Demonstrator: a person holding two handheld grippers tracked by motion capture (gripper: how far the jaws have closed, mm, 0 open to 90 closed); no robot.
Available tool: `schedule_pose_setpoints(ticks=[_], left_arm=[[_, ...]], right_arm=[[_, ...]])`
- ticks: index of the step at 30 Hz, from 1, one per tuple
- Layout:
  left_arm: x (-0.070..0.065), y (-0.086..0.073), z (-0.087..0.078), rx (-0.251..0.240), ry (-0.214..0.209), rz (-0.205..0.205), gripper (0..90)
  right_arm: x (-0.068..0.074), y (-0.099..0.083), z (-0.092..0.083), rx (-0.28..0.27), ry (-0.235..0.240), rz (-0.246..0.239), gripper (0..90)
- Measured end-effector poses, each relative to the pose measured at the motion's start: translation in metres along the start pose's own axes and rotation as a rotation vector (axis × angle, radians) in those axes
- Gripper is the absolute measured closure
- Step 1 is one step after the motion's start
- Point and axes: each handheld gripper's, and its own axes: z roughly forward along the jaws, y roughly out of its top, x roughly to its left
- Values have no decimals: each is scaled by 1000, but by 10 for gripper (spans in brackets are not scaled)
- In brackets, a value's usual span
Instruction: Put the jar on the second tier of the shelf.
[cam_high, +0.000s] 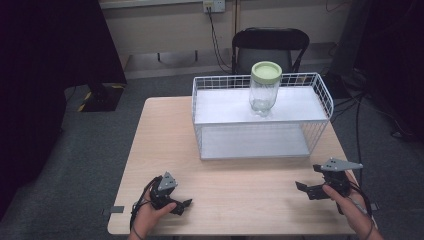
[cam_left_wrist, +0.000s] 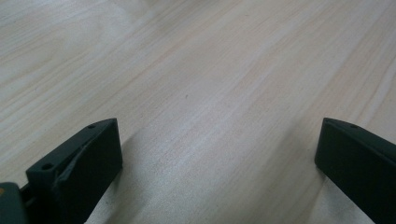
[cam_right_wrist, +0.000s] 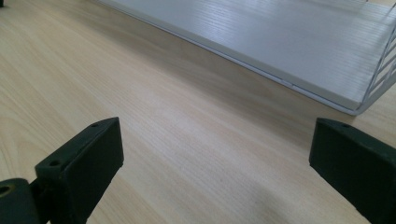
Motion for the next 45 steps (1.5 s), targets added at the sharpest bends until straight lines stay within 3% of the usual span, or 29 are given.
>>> schedule_pose_setpoints(ticks=[28,45], left_arm=[[0,0,0,0,0,0,0],[0,0,0,0,0,0,0]], right_arm=[[-10,-33,-14,42,-30,17,22],[-10,-44,-19,114,-43,-45,24]])
